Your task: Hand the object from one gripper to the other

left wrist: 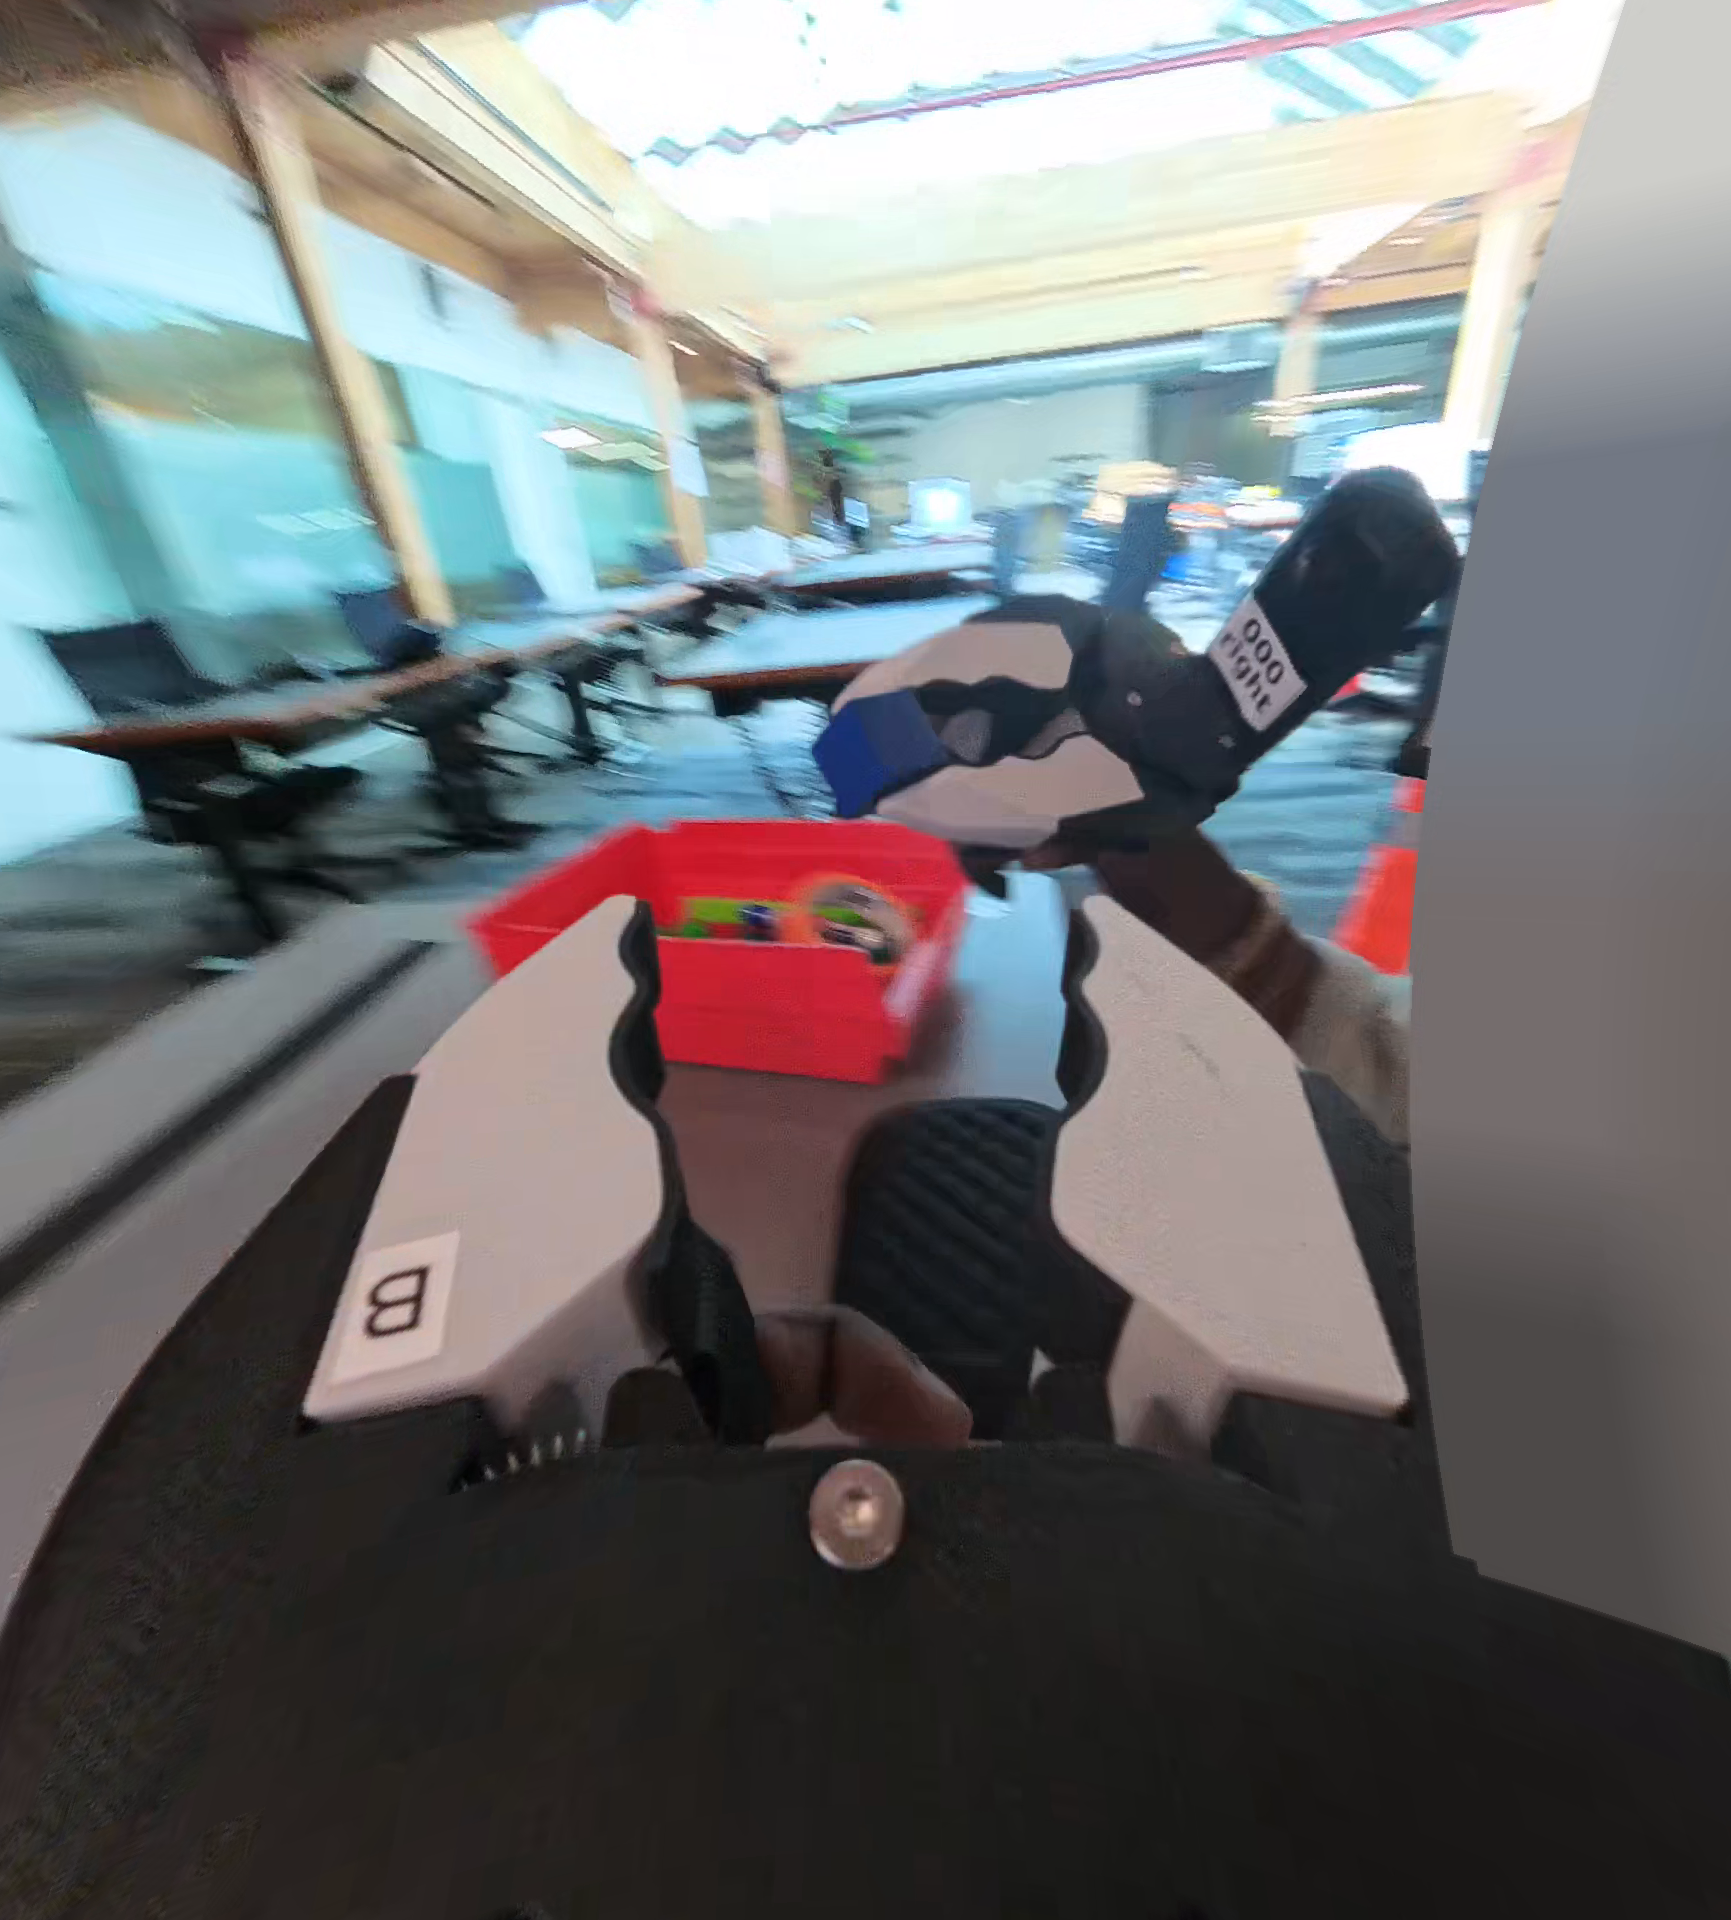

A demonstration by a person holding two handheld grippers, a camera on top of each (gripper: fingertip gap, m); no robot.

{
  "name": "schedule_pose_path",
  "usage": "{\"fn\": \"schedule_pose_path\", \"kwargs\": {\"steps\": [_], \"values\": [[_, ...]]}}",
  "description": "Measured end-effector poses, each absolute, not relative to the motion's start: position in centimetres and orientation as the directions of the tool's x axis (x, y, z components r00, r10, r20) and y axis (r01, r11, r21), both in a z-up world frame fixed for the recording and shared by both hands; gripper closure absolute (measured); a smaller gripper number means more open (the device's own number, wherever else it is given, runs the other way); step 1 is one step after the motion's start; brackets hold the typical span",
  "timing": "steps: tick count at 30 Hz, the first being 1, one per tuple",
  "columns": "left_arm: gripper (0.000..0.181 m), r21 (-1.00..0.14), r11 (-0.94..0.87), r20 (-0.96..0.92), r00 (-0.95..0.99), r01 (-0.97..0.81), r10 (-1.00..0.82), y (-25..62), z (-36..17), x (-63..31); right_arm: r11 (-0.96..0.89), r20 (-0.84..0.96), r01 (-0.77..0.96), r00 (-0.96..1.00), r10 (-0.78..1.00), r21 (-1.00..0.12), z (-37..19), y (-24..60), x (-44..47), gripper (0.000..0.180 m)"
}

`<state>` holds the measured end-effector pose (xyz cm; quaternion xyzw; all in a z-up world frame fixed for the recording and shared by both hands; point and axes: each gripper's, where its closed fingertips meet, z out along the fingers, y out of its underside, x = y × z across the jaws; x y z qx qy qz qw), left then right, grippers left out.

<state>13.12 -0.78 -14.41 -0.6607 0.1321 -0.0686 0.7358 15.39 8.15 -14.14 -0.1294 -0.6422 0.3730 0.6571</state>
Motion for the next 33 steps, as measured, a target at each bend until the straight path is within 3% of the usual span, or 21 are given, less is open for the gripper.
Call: {"fn": "schedule_pose_path", "kwargs": {"steps": [4,8,13,22,28,33], "values": [[0.105,-0.969,0.197,-0.143,0.989,-0.150,0.048,-6.4,-10.6,7.8,0.478,0.492,0.123,0.137,0.860,-0.870,-15.6,23.0,14.8,0.151],[0.105,-0.960,0.153,-0.170,0.924,-0.233,0.342,-12.4,-9.5,3.1,0.179,0.330,0.425,0.313,0.891,-0.887,-22.0,33.3,15.7,0.152],[0.108,-0.961,0.115,-0.141,0.798,-0.253,0.585,-19.0,-9.2,-1.0,0.016,0.214,0.488,0.353,0.911,-0.873,-26.6,36.3,14.4,0.151],[0.108,-0.983,-0.001,-0.124,0.663,-0.182,0.738,-25.4,-11.6,-4.9,-0.037,0.222,0.595,0.356,0.908,-0.803,-30.4,37.1,13.7,0.151],[0.110,-0.970,-0.238,-0.219,0.558,-0.039,0.800,-28.1,-16.2,-7.7,-0.019,0.203,0.553,0.337,0.919,-0.833,-29.1,36.5,13.4,0.116],[0.115,-0.957,-0.278,-0.177,0.598,0.079,0.781,-26.5,-18.8,-10.1,0.021,0.215,0.503,0.331,0.919,-0.864,-26.9,35.4,13.6,0.112]]}}
